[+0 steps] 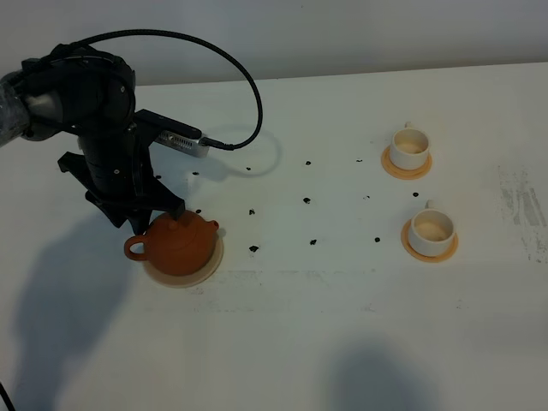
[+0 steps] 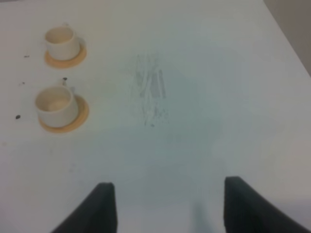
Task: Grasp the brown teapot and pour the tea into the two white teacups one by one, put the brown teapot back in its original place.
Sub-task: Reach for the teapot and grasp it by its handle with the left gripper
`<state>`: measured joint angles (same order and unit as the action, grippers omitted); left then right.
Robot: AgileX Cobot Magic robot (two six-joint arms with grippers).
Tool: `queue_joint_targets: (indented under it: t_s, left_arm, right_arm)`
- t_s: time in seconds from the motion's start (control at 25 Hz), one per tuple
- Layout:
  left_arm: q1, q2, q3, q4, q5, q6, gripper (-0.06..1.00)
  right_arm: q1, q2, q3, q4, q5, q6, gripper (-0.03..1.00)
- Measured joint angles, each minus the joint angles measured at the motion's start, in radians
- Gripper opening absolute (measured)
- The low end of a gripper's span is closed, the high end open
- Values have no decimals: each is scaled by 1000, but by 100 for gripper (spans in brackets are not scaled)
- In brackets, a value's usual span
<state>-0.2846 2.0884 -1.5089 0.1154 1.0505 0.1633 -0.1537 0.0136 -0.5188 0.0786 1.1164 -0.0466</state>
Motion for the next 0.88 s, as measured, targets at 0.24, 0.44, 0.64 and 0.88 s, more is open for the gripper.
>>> queue_joint_targets:
  t_s: [0.24, 0.44, 0.64, 0.88]
  left_arm:
    - [0, -37, 0, -21, -26, 1, 30]
    - [6, -84, 17, -24, -31, 2, 30]
    - [51, -148, 116, -28, -70, 21, 30]
    - [127, -268, 241, -77, -163, 174, 30]
  right_arm:
    - [0, 0, 0, 0, 0, 0, 47]
    - [0, 0, 0, 0, 0, 0, 47]
    - [0, 0, 0, 0, 0, 0, 47]
    - [0, 0, 0, 0, 0, 0, 47]
